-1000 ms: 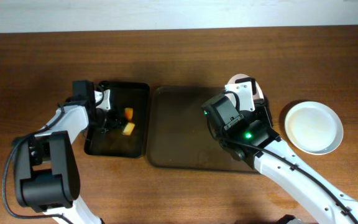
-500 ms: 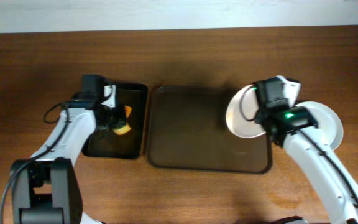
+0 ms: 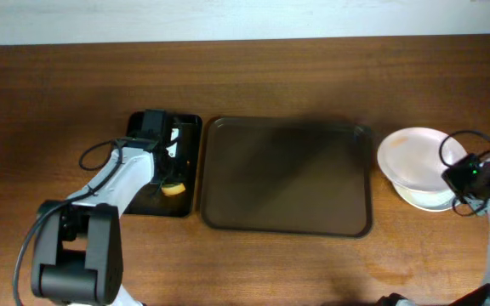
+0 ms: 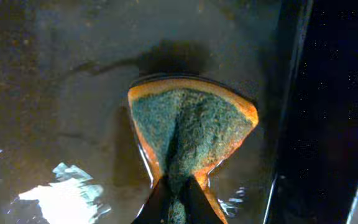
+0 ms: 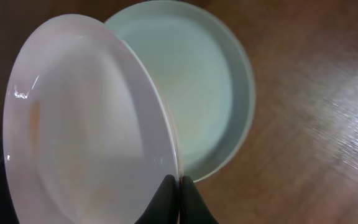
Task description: Clean dirty plates on tray and stack at the side
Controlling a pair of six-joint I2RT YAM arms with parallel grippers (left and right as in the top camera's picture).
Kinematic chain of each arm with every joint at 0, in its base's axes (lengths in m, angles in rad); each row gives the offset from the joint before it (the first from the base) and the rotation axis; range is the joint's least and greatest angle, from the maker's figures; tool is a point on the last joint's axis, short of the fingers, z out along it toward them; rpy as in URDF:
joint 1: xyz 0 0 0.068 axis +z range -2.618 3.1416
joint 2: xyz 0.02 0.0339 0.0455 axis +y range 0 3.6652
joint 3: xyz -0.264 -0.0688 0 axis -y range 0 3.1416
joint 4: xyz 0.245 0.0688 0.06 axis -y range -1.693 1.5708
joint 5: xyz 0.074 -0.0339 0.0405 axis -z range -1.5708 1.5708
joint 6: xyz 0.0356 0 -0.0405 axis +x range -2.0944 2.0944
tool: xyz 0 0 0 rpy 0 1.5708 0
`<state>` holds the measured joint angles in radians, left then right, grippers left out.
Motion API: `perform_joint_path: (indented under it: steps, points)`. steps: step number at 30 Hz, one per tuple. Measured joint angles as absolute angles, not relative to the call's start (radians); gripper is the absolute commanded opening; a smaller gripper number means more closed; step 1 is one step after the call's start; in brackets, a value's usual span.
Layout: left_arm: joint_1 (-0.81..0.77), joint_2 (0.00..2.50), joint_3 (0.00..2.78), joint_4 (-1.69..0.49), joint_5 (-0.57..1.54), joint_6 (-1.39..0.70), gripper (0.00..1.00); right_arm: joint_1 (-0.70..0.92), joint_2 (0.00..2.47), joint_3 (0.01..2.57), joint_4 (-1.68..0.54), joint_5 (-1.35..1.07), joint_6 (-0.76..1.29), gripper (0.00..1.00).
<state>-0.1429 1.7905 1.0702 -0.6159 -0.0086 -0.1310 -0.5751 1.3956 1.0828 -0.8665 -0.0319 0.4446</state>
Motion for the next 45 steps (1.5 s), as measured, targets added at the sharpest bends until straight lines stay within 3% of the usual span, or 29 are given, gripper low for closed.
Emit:
perform_joint_path:
  steps: [8, 9, 10, 12, 16, 23, 24, 27, 30, 31, 33, 35, 38, 39, 41, 44, 45]
  points:
    - [-0.143, 1.809, 1.068, -0.508, 0.046, -0.131, 0.01, -0.591, 1.396, 1.083, -0.912, 0.068, 0.445, 0.08]
    - [-0.143, 1.809, 1.068, -0.509, 0.046, -0.131, 0.01, -0.591, 1.396, 1.083, -0.912, 0.084, 0.445, 0.18]
    - [-0.143, 1.809, 1.068, -0.511, 0.049, -0.131, 0.02, -0.591, 1.396, 1.083, -0.901, 0.105, 0.45, 0.38]
    - [-0.143, 1.809, 1.068, -0.512, 0.049, -0.131, 0.03, -0.591, 1.396, 1.083, -0.885, 0.119, 0.444, 0.48]
    - [-0.143, 1.809, 1.068, -0.517, 0.049, -0.131, 0.03, -0.591, 1.404, 1.083, -0.883, 0.107, 0.442, 0.49]
    - [-0.143, 1.809, 1.067, -0.507, 0.053, -0.131, 0.02, -0.591, 1.41, 1.083, -0.928, -0.139, 0.36, 0.49]
    - [-0.143, 1.809, 1.067, -0.493, 0.052, -0.131, 0.35, -0.591, 1.41, 1.083, -0.934, -0.154, 0.355, 0.49]
    - [-0.143, 1.809, 1.066, -0.45, 0.053, -0.126, 0.51, -0.591, 1.411, 1.083, -0.939, -0.203, 0.309, 0.5]
    - [-0.143, 1.81, 1.074, -0.456, 0.053, -0.124, 0.53, -0.591, 1.411, 1.083, -0.943, -0.241, 0.274, 0.5]
    - [-0.143, 1.811, 1.091, -0.475, 0.053, -0.124, 0.53, -0.591, 1.411, 1.083, -0.943, -0.258, 0.26, 0.5]
    - [-0.143, 1.811, 1.138, -0.527, 0.052, -0.124, 0.42, -0.591, 1.411, 1.083, -0.947, -0.299, 0.223, 0.49]
    - [-0.143, 1.811, 1.183, -0.593, 0.053, -0.12, 0.17, -0.591, 1.411, 1.083, -0.957, -0.318, 0.202, 0.41]
    - [-0.143, 1.809, 1.22, -0.641, 0.053, -0.121, 0.14, -0.57, 1.411, 1.083, -0.965, -0.335, 0.176, 0.41]
    - [-0.143, 1.806, 1.223, -0.668, 0.054, -0.12, 0.24, -0.542, 1.411, 1.083, -0.966, -0.337, 0.164, 0.41]
    - [-0.143, 1.787, 1.223, -0.723, 0.062, -0.12, 0.29, -0.468, 1.411, 1.083, -0.968, -0.341, 0.149, 0.46]
    - [-0.143, 1.725, 1.223, -0.79, 0.073, -0.124, 0.56, -0.299, 1.411, 1.083, -0.97, -0.334, 0.099, 0.61]
    - [-0.143, 1.698, 1.223, -0.818, 0.076, -0.124, 0.68, -0.243, 1.411, 1.083, -0.973, -0.32, 0.087, 0.7]
